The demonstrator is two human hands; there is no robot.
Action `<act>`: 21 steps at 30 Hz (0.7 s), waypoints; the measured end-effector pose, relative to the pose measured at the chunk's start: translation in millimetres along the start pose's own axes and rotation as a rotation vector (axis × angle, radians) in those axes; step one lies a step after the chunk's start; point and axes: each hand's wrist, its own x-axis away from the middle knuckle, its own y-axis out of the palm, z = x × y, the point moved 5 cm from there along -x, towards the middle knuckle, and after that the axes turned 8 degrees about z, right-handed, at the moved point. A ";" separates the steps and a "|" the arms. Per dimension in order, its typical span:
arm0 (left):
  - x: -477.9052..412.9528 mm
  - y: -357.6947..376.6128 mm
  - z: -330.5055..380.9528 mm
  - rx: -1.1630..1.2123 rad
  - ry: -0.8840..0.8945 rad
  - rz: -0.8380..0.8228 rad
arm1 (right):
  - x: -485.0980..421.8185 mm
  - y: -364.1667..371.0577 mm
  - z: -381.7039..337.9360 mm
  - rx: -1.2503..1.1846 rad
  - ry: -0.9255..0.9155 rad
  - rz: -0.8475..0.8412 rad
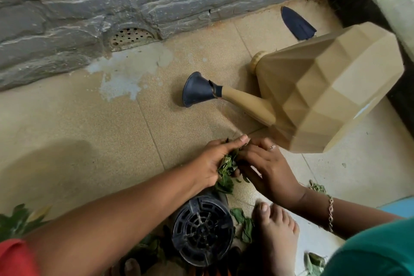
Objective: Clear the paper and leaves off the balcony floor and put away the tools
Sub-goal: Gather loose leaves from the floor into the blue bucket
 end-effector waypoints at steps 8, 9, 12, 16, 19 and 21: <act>-35.4 -6.9 16.2 -0.006 -0.100 -0.013 | 111.8 -32.6 40.8 0.072 0.397 -0.217; -35.2 -3.3 16.9 -0.051 -0.114 -0.036 | 126.6 -41.3 48.5 0.105 0.513 -0.188; -32.5 8.8 20.4 -0.167 -0.191 -0.117 | 169.4 -48.4 65.4 0.190 0.827 -0.152; -25.5 20.3 34.4 -0.369 -0.245 -0.162 | 174.1 -21.3 69.2 0.335 0.806 -0.236; -12.3 23.9 42.3 -0.472 -0.267 -0.150 | 140.6 -4.9 72.4 0.303 0.657 -0.277; -3.1 22.2 45.0 -0.515 -0.278 -0.130 | 117.7 5.3 74.6 0.285 0.475 -0.347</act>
